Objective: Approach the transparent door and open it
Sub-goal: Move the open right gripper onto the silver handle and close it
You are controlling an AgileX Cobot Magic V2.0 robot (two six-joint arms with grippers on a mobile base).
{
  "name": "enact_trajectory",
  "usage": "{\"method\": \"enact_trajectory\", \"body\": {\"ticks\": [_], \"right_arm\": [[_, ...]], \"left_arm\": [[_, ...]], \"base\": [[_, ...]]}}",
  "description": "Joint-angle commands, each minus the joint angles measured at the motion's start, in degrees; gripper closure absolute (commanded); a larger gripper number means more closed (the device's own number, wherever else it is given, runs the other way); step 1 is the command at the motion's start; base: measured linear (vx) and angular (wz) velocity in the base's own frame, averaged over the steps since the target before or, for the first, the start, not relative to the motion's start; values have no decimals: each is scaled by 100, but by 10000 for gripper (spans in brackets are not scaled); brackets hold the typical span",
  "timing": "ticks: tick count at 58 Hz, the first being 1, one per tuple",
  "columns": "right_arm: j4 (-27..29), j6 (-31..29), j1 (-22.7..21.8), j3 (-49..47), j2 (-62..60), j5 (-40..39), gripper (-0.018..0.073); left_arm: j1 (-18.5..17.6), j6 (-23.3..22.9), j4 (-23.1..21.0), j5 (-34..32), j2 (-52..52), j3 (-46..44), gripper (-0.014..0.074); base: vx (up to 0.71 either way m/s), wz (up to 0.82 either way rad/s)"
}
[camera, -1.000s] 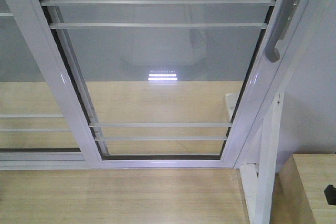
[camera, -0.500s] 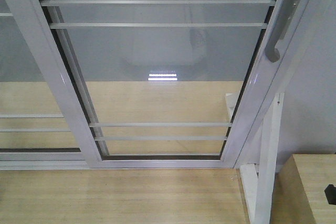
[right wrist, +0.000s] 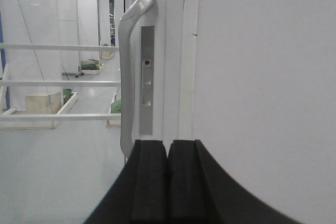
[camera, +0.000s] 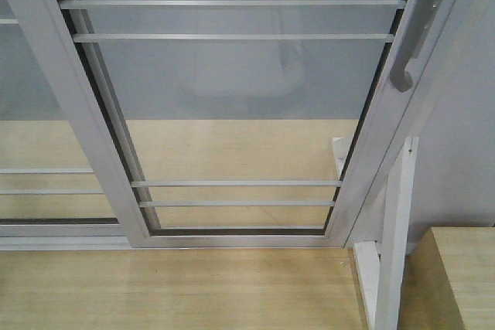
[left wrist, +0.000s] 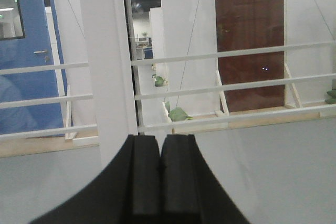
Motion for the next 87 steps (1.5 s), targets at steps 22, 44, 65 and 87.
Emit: {"method": "enact_trajectory", "body": {"ticks": [22, 44, 65, 87], "right_arm": [[-44, -145, -15, -2399, 1724, 1485, 567], [0, -97, -15, -2399, 3233, 814, 550], [0, -133, -15, -2399, 3908, 11, 412], [-55, 644, -15, -2399, 4764, -906, 321]], "left_arm": [[-32, -86, -51, 1394, 1857, -2618, 602], [-32, -107, -51, 1396, 2906, -2618, 593], [-32, -107, -51, 1381, 2923, -2618, 465], [-32, -107, -51, 1382, 2923, -2618, 304]], "base": [[0, 0], [0, 0], [0, 0], [0, 0]]}}
